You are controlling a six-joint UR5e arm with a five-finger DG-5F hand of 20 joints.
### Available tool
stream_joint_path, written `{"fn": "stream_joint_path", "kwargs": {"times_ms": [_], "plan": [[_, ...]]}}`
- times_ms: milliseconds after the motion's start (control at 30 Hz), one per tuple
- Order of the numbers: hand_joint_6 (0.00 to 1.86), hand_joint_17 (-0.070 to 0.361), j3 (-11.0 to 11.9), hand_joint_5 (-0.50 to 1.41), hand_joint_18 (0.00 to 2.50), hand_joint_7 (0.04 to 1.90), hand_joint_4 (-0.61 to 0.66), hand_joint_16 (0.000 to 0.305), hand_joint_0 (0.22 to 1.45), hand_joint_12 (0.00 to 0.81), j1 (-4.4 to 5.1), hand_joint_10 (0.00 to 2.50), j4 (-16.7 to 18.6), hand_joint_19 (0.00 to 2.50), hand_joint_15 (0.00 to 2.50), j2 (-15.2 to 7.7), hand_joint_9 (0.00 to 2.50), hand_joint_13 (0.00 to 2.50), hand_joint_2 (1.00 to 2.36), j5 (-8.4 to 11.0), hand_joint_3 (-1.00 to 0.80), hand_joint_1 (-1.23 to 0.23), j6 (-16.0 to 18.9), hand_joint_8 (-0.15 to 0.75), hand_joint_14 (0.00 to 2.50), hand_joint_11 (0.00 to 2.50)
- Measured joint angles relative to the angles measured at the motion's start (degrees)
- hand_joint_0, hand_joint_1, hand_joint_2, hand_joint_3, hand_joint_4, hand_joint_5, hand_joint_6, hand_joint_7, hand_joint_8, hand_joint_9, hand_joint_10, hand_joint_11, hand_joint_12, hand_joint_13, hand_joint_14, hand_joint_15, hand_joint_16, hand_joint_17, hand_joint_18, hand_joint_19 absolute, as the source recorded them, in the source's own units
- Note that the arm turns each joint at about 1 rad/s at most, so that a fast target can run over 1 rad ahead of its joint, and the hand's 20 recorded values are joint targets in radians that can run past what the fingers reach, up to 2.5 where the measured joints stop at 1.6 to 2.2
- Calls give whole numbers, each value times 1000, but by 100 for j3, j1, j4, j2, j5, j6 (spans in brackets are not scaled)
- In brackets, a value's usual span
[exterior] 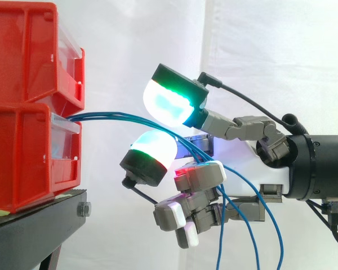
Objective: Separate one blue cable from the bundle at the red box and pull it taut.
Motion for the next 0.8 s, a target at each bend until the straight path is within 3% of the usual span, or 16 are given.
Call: {"fn": "stream_joint_path", "kwargs": {"times_ms": [400, 633, 800], "plan": [[807, 123, -2, -94, 896, 1256, 87, 55, 498, 408, 20, 31, -33, 896, 944, -3, 1371, 1027, 1000, 8, -500, -678, -9, 321, 30, 1204], [810, 110, -1, -107, 835, 1302, 52, 49, 627, 374, 23, 32, -29, 910, 955, 0, 1320, 994, 1001, 9, -485, -791, -2, 282, 31, 1248], [866, 112, 0, -141, 827, 1325, -10, 50, 670, 374, 23, 31, -32, 871, 945, 1, 1237, 962, 1016, 9, -288, -899, 14, 277, 32, 1263]]}}
